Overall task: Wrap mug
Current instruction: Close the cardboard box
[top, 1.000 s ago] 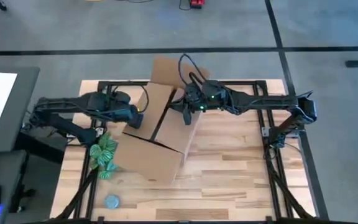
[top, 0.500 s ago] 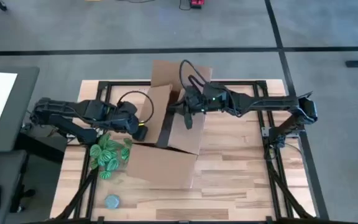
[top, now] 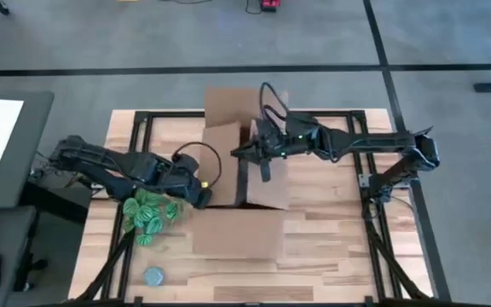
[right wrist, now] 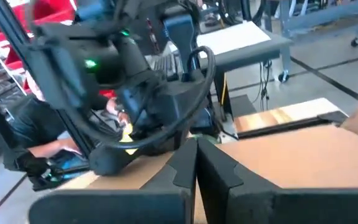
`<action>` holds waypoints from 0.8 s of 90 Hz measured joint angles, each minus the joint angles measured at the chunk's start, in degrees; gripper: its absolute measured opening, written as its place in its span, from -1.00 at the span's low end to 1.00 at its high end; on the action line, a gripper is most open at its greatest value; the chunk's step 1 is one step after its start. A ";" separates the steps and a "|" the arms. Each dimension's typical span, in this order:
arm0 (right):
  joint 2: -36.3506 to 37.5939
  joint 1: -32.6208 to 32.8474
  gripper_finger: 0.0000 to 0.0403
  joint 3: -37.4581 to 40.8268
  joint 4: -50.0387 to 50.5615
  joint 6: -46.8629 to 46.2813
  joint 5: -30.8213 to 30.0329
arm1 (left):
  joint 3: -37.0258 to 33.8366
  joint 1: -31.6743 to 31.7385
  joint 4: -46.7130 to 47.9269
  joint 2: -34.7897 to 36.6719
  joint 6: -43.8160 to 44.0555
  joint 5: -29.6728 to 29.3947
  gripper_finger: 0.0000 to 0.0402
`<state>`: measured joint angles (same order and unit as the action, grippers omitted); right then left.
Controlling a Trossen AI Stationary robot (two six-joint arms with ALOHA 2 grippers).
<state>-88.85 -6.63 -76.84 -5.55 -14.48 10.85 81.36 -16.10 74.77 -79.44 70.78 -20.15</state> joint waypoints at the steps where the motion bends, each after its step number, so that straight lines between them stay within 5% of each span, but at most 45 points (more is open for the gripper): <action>1: -0.26 -0.13 -1.00 0.01 0.06 0.00 0.00 | 0.00 0.00 -0.09 -0.19 -0.09 0.19 -1.00; 46: -2.74 -2.91 -1.00 0.00 14.06 7.72 1.51 | 6.48 -3.93 0.75 1.57 1.08 2.51 -1.00; 72: -1.58 -3.03 -1.00 -0.02 19.04 11.79 5.97 | 7.51 -15.35 1.10 0.29 6.46 16.76 -1.00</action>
<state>-90.43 -9.66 -76.86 13.49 -2.70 16.82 88.88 -31.45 75.88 -79.15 77.24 -3.39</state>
